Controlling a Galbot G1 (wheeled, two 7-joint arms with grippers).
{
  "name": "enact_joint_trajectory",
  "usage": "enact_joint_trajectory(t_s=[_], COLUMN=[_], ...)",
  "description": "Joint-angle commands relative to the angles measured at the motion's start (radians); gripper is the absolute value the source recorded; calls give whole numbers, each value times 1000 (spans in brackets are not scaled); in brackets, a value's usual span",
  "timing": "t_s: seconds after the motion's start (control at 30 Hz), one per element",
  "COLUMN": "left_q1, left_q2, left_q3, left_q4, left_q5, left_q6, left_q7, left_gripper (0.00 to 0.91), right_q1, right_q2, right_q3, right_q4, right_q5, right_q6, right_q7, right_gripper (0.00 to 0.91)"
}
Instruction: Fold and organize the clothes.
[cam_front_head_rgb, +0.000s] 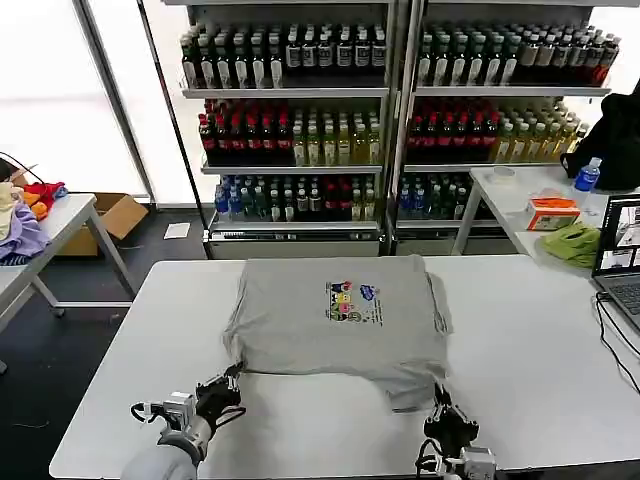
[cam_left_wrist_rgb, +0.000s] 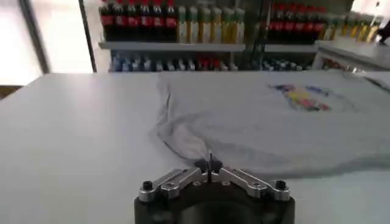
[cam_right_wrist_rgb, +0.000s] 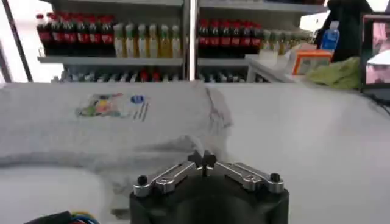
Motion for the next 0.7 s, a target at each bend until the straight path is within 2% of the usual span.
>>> enact_joint_trajectory(t_s=[0.03, 0.3, 0.7], left_q1=[-111, -236, -425], left_q2=[2, 7, -13], left_q3=[7, 34, 90], left_q4=[32, 122, 326], left_q5=[-44, -83, -97], left_q6=[-69, -86, -109], left_q7=[-12, -10, -2], left_gripper=[0, 0, 0], right_q1=[178, 371, 616], right_q2=[1, 6, -16], right_q3=[37, 32, -44], right_q4=[-41, -159, -364], right_q5=[7, 36, 34], right_q6=[5, -17, -52], right_q7=[-42, -46, -49], right_gripper=[0, 0, 0])
